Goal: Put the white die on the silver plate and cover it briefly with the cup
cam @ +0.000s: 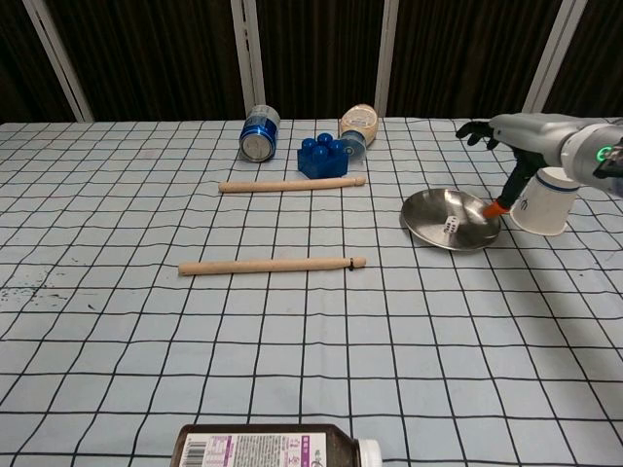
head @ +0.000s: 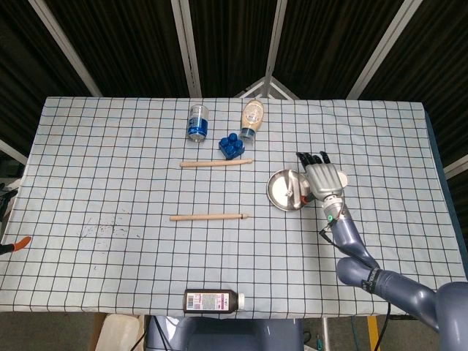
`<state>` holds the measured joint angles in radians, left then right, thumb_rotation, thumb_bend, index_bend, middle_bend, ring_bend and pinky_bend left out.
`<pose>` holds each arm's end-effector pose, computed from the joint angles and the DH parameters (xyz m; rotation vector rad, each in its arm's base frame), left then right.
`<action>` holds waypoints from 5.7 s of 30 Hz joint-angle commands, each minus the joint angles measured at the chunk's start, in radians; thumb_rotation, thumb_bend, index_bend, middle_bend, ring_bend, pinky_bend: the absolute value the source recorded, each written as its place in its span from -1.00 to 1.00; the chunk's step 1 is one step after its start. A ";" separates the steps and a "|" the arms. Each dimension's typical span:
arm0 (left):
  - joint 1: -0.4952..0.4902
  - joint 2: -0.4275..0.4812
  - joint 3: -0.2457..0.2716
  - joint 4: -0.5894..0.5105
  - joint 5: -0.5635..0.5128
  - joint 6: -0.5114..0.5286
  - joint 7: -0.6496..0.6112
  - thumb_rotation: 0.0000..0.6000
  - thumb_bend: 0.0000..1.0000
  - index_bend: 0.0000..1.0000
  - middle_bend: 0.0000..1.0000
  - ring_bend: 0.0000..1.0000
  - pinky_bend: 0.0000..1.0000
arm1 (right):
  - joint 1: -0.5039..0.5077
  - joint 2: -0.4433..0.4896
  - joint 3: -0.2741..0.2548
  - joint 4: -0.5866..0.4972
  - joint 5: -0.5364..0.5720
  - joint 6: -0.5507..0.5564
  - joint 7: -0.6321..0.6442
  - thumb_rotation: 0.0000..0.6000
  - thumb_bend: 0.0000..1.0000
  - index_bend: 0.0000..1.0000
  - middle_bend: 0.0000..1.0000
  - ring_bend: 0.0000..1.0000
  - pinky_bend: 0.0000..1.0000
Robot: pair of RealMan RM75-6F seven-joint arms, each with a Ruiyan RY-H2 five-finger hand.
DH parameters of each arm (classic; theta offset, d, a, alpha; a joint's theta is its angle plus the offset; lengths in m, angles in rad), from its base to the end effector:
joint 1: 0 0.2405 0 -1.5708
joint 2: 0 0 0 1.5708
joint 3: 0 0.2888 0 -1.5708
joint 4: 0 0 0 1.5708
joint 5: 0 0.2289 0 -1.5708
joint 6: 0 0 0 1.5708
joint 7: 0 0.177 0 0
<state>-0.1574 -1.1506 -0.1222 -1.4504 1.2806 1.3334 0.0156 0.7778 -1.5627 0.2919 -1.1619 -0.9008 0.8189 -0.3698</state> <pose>-0.4001 0.2616 0.1718 -1.2786 -0.9099 -0.7263 -0.2323 -0.4817 -0.0031 1.6217 -0.9808 0.7324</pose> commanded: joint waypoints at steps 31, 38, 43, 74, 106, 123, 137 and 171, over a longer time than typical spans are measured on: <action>-0.004 -0.007 -0.002 0.000 -0.016 -0.007 0.027 1.00 -0.57 -0.65 -1.00 -1.00 -0.87 | -0.064 0.145 -0.053 -0.068 0.035 -0.007 0.049 1.00 -0.59 -0.49 -0.46 -0.34 -1.00; -0.006 -0.011 -0.003 0.001 -0.023 -0.011 0.038 1.00 -0.57 -0.63 -1.00 -1.00 -0.87 | -0.056 0.125 -0.059 -0.027 0.028 -0.022 0.070 1.00 -0.51 -0.44 -0.37 -0.24 -1.00; -0.007 -0.012 -0.002 -0.001 -0.025 -0.013 0.045 1.00 -0.57 -0.62 -1.00 -1.00 -0.87 | -0.055 0.117 -0.063 -0.001 0.025 -0.027 0.081 1.00 -0.49 -0.41 -0.34 -0.23 -1.00; -0.007 -0.002 0.000 -0.011 -0.029 -0.019 0.043 1.00 -0.57 -0.58 -1.00 -1.00 -0.87 | -0.034 0.198 -0.041 -0.161 -0.007 0.052 0.010 1.00 -0.19 0.05 -0.10 -0.18 -1.00; -0.012 0.002 0.000 -0.009 -0.032 -0.032 0.031 1.00 -0.57 -0.56 -1.00 -1.00 -0.87 | 0.119 0.050 -0.067 -0.165 0.149 0.014 -0.147 1.00 -0.19 0.05 -0.10 -0.18 -1.00; -0.009 0.001 -0.002 -0.010 -0.044 -0.028 0.043 1.00 -0.57 -0.54 -1.00 -1.00 -0.87 | 0.136 0.031 -0.052 -0.064 0.116 -0.022 -0.068 1.00 -0.18 0.05 -0.10 -0.18 -1.00; -0.011 -0.001 0.000 -0.015 -0.043 -0.030 0.055 1.00 -0.57 -0.52 -1.00 -1.00 -0.87 | 0.078 0.135 -0.089 -0.148 0.109 -0.013 -0.051 1.00 -0.18 0.05 -0.10 -0.18 -1.00; -0.010 0.005 -0.005 -0.008 -0.052 -0.034 0.037 1.00 -0.57 -0.51 -1.00 -1.00 -0.87 | 0.147 0.008 -0.066 -0.041 0.108 -0.057 -0.039 1.00 -0.18 0.05 -0.10 -0.18 -1.00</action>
<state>-0.1676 -1.1456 -0.1271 -1.4591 1.2295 1.2997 0.0524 0.9232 -1.5484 0.2248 -1.2247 -0.8072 0.7791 -0.4213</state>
